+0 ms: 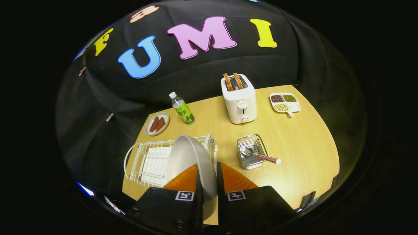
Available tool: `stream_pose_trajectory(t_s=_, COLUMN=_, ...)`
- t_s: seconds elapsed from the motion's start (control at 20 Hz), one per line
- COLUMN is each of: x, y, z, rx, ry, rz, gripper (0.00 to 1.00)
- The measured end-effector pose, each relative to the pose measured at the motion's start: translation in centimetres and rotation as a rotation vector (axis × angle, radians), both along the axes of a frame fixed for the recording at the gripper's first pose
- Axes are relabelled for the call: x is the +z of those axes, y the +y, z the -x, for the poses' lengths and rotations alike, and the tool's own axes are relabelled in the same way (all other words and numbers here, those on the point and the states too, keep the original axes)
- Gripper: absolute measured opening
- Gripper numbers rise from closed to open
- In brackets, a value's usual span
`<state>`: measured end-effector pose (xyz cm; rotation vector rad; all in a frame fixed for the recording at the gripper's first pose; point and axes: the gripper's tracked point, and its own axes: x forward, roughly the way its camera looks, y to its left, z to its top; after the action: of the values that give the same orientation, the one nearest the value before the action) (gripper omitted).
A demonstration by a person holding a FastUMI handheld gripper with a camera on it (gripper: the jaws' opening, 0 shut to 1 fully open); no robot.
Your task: Take the plate from the dish rack, then take the spoon from the basket and place it into the plate.
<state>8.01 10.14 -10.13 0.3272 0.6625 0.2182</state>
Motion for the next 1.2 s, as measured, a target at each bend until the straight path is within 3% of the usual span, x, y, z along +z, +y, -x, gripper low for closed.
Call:
stream_pose_trajectory(t_s=0.2, x=-0.6, y=-3.8, z=5.8, rx=0.078, ry=0.013, rz=-0.032, gripper=0.22)
stream_pose_trajectory(t_s=0.45, x=-3.4, y=-8.1, z=9.6, rx=0.101, ry=0.108, rz=-0.113, gripper=0.22)
stream_pose_trajectory(t_s=0.75, x=-10.5, y=-13.7, z=8.4, rx=0.144, ry=0.212, rz=-0.091, gripper=0.22)
stream_pose_trajectory(t_s=1.2, x=-19.9, y=-14.2, z=2.8, rx=0.248, ry=0.297, rz=-0.128, gripper=0.22)
